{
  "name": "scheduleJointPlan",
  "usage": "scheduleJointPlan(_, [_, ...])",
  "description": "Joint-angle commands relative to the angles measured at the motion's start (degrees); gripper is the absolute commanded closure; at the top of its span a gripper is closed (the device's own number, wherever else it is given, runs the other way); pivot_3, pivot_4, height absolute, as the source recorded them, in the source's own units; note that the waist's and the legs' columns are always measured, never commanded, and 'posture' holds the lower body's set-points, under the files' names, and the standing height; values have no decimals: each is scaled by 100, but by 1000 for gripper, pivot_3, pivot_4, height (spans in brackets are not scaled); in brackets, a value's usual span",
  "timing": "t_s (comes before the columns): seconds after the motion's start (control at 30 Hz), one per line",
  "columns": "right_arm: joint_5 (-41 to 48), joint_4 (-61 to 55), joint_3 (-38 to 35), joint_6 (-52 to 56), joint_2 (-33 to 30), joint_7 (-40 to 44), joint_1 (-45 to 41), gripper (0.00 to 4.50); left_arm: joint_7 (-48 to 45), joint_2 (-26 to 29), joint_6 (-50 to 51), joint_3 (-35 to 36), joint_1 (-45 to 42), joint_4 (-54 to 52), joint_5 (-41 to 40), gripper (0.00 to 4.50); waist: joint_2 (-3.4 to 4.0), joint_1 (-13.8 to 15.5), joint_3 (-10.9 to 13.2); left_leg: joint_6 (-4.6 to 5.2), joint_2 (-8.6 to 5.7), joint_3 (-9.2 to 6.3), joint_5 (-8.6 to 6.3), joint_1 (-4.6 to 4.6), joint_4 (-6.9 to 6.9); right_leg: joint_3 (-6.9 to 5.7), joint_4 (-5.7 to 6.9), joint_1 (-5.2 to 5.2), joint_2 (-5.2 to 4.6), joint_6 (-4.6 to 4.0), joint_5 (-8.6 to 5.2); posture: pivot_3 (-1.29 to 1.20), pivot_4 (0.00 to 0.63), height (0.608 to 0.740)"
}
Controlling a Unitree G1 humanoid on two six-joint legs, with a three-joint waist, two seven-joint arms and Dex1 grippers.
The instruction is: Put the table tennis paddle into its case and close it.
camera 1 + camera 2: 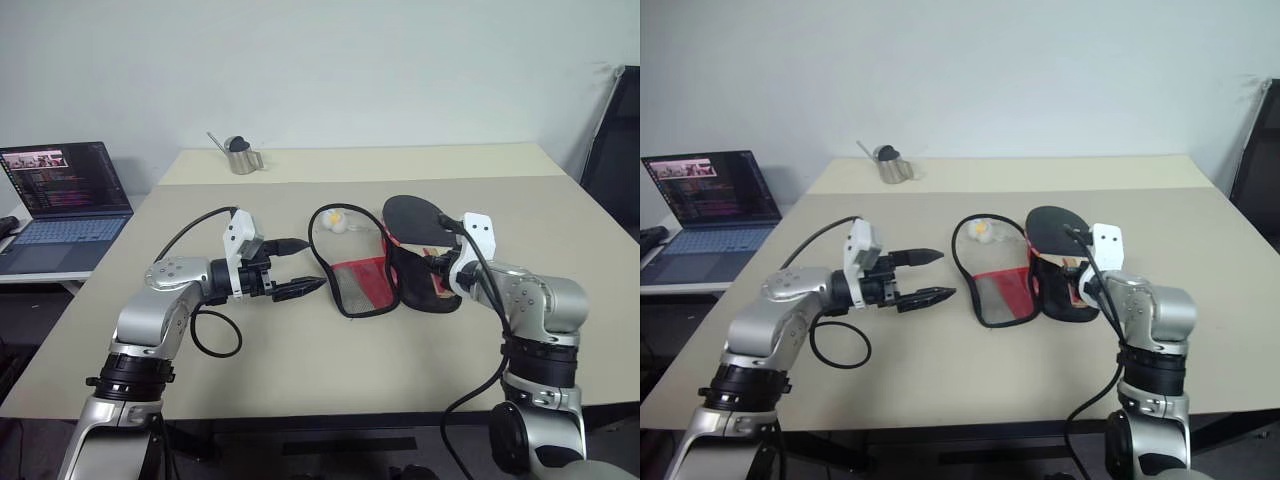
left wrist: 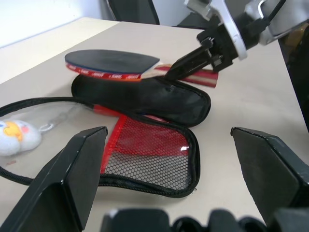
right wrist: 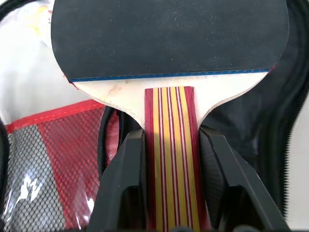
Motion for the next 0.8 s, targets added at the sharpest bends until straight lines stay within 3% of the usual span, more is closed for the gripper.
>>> scheduleJointPlan(0.03, [-209, 235, 158, -671, 78, -139, -104, 3389, 37, 44, -31, 128, -62, -196, -81, 0, 1, -9, 0, 0, 0, 1, 0, 0, 0, 1, 1, -1, 0, 0, 0, 0, 150, 740])
scheduleJointPlan(0.33, [-639, 1071, 483, -1665, 84, -283, -56, 3389, 46, 57, -20, 115, -47, -229, -84, 0, 1, -87, 1, -1, 0, 2, 0, 0, -1, 3, 3, -4, 1, 0, 0, 0, 150, 740])
scheduleJointPlan(0.8, [-861, 1118, 769, -1618, 87, -272, 138, 3389, 45, 41, -24, 82, -57, -229, -80, 0, 2, -126, 1, 0, 1, 2, 0, 0, -1, 4, 3, -4, 2, 0, 0, 0, 150, 740])
